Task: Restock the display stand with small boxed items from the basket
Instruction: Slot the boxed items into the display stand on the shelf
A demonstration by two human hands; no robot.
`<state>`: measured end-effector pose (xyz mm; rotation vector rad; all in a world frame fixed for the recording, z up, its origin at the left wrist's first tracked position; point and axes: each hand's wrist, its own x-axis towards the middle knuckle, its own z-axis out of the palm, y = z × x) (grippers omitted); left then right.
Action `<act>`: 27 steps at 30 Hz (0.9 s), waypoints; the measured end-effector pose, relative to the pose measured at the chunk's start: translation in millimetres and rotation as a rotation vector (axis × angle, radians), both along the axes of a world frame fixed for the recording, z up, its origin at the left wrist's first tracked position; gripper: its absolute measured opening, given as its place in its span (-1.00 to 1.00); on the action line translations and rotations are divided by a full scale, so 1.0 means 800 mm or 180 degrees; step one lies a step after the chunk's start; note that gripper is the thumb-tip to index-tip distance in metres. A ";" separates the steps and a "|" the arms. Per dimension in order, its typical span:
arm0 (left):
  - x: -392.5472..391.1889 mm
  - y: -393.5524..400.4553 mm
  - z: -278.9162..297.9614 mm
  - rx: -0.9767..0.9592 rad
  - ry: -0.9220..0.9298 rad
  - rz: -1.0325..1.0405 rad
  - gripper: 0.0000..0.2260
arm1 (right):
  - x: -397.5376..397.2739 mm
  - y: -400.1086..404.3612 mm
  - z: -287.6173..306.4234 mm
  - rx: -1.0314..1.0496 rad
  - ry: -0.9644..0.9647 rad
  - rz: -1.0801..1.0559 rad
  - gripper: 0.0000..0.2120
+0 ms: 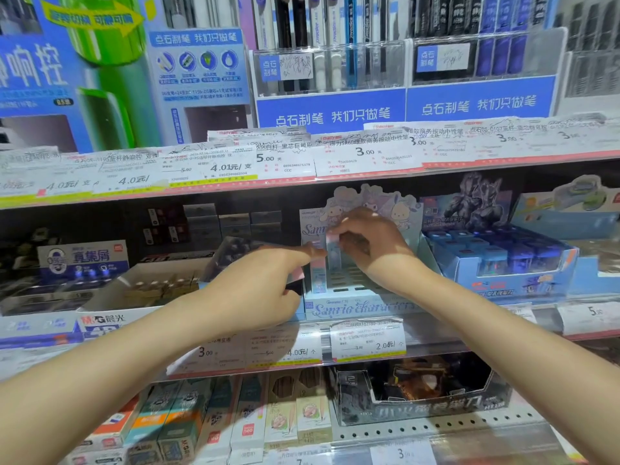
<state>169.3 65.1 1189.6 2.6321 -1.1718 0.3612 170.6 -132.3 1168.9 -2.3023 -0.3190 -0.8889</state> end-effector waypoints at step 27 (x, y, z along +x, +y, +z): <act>-0.015 -0.003 0.009 -0.1605 0.1216 -0.0386 -0.41 | -0.083 0.055 0.023 0.0832 0.0069 0.0590 -0.95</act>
